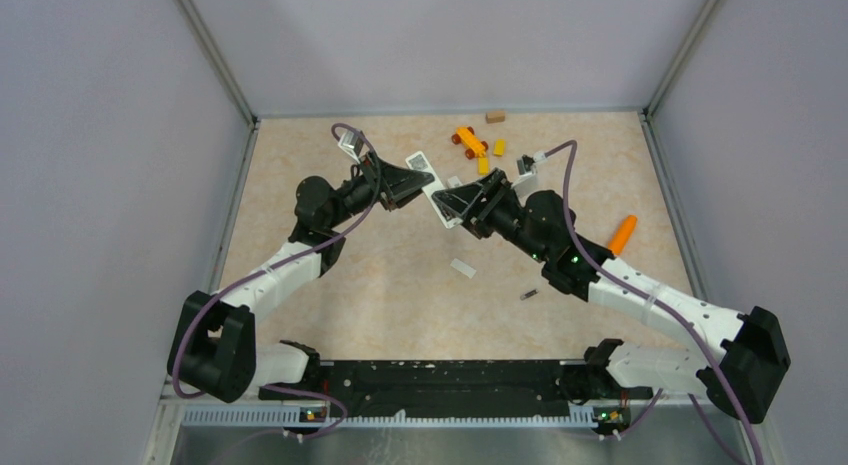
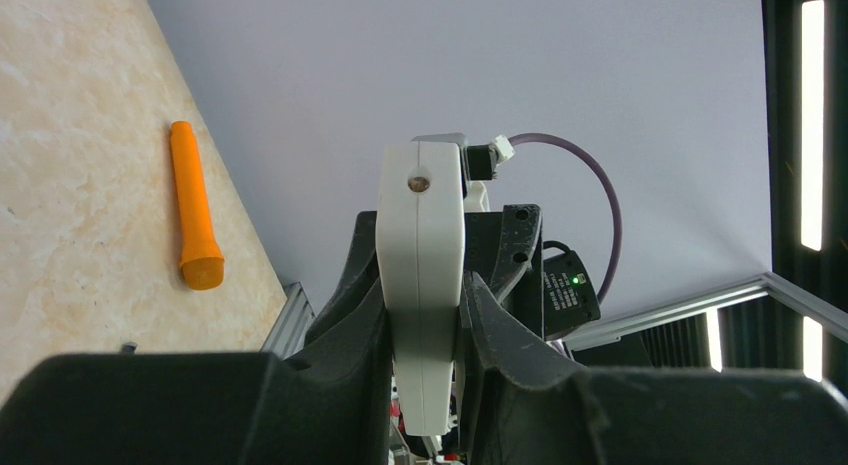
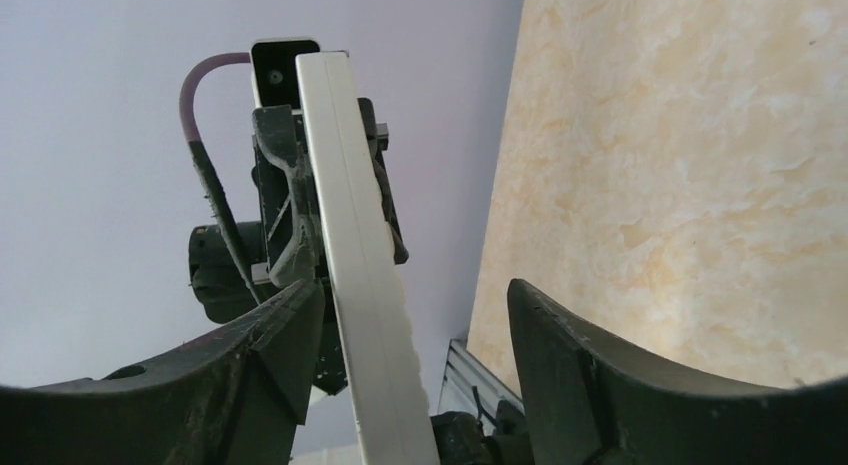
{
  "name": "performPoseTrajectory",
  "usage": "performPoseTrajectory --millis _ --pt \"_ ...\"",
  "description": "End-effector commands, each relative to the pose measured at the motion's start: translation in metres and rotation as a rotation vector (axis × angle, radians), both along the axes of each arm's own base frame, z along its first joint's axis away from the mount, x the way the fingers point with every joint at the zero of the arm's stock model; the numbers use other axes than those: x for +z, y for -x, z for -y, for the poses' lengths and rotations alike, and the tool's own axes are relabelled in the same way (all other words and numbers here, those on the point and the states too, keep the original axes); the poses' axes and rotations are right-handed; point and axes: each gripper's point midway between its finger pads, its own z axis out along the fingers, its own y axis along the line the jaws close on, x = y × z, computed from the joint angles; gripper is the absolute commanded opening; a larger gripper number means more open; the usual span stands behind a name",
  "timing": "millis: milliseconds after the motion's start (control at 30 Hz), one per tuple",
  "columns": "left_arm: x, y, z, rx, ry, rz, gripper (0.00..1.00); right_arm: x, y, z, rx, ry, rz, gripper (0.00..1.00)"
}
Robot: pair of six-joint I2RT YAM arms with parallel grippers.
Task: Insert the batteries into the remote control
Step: Load the battery into the remote control.
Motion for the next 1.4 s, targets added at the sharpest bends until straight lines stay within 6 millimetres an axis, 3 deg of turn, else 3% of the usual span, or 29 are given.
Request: performPoseTrajectory --millis 0,267,533,667,900,1100,1233,1367 --pt "0.023 0.01 -0.008 0.009 0.045 0.096 0.0 0.012 -0.004 0.014 -0.027 -0.03 0.064 0.7" --pt "0.022 0.008 -0.01 0.013 0.047 0.092 0.0 0.019 0.004 0.017 0.01 -0.048 0.123 0.58" --pt "0.022 0.006 -0.009 0.006 0.05 0.087 0.0 0.019 0.013 0.008 0.088 -0.023 0.179 0.59" --pt "0.024 0.007 -0.009 0.0 0.056 0.088 0.0 0.014 0.012 0.008 0.084 -0.002 0.167 0.42" --pt "0.028 0.008 -0.009 -0.001 0.064 0.097 0.0 0.001 0.013 0.001 0.119 0.044 0.165 0.23" --pt "0.028 0.008 -0.009 -0.002 0.062 0.103 0.0 -0.014 0.012 -0.004 0.156 0.115 0.191 0.17" --pt "0.026 0.007 -0.01 0.009 0.047 0.122 0.0 -0.019 0.009 -0.003 0.149 0.159 0.18 0.2" --pt "0.008 0.004 -0.017 0.038 -0.042 0.197 0.0 -0.005 0.005 0.012 0.099 0.235 0.215 0.5"
